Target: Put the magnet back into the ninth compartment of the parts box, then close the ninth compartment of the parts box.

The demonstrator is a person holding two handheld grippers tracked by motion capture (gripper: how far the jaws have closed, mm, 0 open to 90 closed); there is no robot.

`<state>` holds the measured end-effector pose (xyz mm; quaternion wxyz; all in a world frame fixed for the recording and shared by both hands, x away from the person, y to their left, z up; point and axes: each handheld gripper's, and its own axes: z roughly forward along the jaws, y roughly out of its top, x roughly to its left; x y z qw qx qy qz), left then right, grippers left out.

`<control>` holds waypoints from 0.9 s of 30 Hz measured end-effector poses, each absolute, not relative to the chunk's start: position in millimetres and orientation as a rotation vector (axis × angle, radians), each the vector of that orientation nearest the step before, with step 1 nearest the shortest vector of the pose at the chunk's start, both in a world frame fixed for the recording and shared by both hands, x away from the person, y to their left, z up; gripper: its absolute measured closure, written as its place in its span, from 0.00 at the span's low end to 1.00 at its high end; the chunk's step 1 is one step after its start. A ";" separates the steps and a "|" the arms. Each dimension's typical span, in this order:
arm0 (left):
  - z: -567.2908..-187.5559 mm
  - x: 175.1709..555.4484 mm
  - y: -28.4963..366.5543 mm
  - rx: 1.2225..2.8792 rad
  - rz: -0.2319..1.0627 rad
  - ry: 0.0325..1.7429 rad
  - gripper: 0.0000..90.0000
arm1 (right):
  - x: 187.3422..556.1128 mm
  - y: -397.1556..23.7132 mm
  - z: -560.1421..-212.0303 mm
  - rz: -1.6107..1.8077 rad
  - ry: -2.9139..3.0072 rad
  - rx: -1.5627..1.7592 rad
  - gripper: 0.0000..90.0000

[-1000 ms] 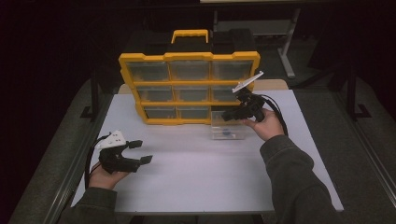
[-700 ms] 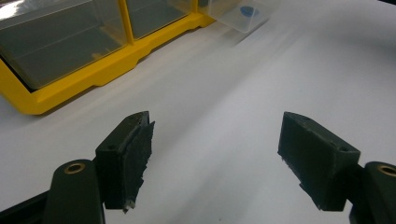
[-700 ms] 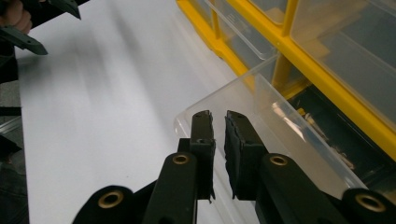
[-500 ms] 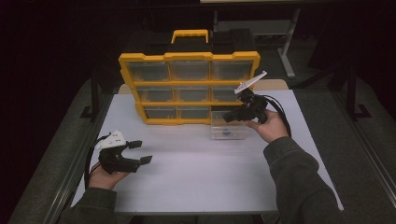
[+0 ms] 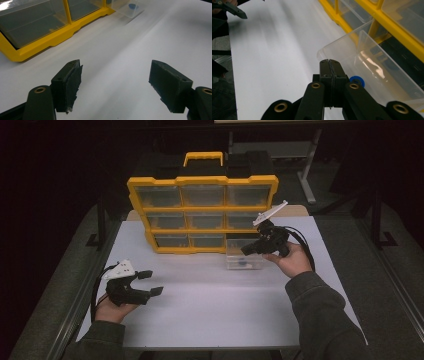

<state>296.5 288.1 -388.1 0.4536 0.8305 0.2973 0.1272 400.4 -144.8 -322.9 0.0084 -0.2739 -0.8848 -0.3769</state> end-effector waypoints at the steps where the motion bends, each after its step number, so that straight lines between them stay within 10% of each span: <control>1: -388.0 296.4 288.1 2.050 0.314 0.734 0.28 | 399.4 -144.7 -322.9 -1.179 -2.765 -0.851 0.98; 27: -388.2 295.9 287.4 2.047 0.312 0.732 0.28 | 378.3 -144.2 -337.3 -1.194 -2.761 -0.796 0.98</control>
